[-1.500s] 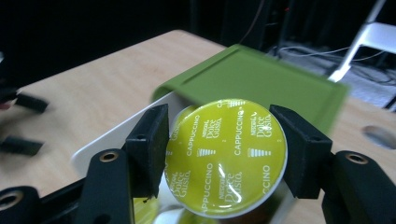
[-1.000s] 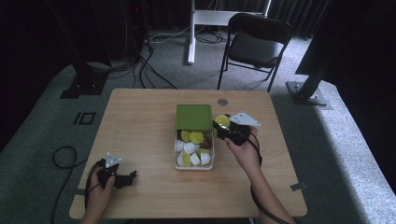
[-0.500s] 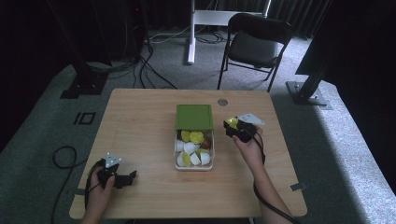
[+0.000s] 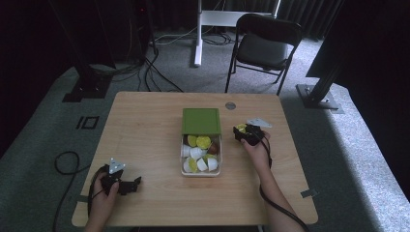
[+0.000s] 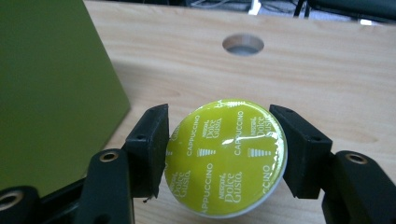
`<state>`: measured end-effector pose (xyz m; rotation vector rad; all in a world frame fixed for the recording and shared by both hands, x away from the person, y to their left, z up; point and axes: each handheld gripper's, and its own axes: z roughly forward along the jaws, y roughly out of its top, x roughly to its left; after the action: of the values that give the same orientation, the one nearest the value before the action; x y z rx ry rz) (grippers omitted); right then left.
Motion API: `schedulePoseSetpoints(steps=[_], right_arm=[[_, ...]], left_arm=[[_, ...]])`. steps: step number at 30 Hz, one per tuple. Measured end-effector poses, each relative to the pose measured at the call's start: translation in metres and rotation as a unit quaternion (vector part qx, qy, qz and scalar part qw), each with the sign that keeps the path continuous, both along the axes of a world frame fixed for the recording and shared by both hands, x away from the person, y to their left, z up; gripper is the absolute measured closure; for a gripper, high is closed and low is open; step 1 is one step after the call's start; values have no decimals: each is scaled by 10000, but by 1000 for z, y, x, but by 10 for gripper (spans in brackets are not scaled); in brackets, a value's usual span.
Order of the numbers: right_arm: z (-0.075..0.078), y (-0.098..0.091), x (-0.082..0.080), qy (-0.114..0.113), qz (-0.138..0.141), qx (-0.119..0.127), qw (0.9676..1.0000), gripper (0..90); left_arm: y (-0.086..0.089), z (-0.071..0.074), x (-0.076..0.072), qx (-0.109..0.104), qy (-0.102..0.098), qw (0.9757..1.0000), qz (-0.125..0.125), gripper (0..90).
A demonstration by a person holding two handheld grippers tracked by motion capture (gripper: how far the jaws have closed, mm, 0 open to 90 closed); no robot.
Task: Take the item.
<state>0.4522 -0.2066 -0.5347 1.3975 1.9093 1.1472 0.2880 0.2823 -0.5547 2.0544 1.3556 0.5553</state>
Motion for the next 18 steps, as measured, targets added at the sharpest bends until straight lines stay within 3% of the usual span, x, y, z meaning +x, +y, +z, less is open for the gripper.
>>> schedulePoseSetpoints(steps=[12, 17, 18], right_arm=[[-18, -6, 6, 283, -125, -21, 9995, 402], [-17, -5, 7, 309, -113, -60, 9994, 401], [-16, -4, 7, 333, -88, -160, 9993, 386]], left_arm=[[0, 0, 0, 0, 0, 10000, 0, 13], [0, 0, 0, 3, -1, 10000, -2, 14], [0, 0, 0, 0, 0, 10000, 0, 13]])
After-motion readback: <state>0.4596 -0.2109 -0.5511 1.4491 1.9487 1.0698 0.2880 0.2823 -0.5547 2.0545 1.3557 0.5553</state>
